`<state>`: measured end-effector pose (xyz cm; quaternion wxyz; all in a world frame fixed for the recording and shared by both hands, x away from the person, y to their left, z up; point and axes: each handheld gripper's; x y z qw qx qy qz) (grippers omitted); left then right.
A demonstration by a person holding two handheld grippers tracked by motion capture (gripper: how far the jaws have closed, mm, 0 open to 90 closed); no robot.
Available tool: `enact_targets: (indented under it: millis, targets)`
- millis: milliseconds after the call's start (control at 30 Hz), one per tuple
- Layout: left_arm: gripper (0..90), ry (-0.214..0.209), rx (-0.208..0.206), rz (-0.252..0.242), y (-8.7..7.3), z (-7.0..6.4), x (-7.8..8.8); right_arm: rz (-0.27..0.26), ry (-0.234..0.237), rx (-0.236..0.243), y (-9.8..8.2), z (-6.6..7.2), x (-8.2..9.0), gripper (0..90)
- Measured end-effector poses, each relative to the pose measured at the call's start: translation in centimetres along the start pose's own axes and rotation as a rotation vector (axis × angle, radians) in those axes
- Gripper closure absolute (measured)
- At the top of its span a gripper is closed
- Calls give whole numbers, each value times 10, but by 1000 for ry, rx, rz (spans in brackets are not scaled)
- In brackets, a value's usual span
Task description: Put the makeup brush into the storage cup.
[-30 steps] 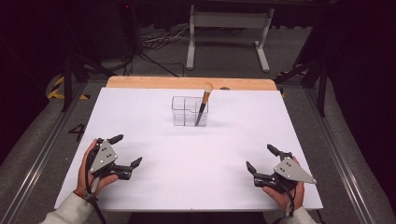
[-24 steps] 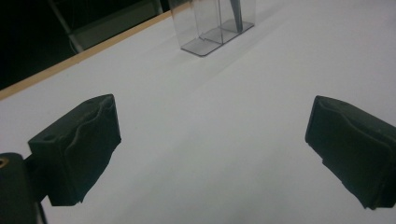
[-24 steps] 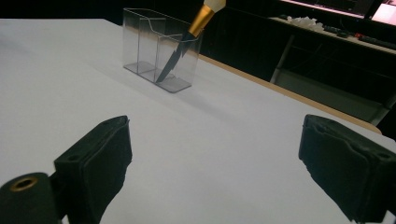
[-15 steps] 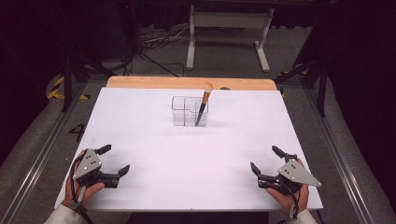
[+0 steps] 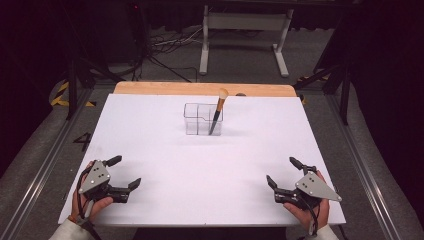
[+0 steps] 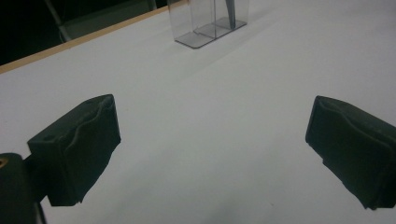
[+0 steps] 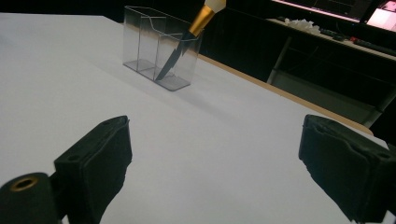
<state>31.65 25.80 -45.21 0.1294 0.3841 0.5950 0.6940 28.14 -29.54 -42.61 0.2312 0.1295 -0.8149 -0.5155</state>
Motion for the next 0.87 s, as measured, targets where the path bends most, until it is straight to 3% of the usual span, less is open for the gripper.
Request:
enact_targets:
  millis: [433,867]
  targets:
    - [40,-6,-18,26,-2,-1,-2,10,16,1,-1,0,-4,100]
    - [44,0,-6,31,-5,1,3,19,34,6,-1,1,-12,98]
Point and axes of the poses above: each handheld gripper's, and its own axes: x roughly backward along the jaws, y roughly out of its top, z roughly to its left, and after that the axes turned 6 degrees about x, right-handed
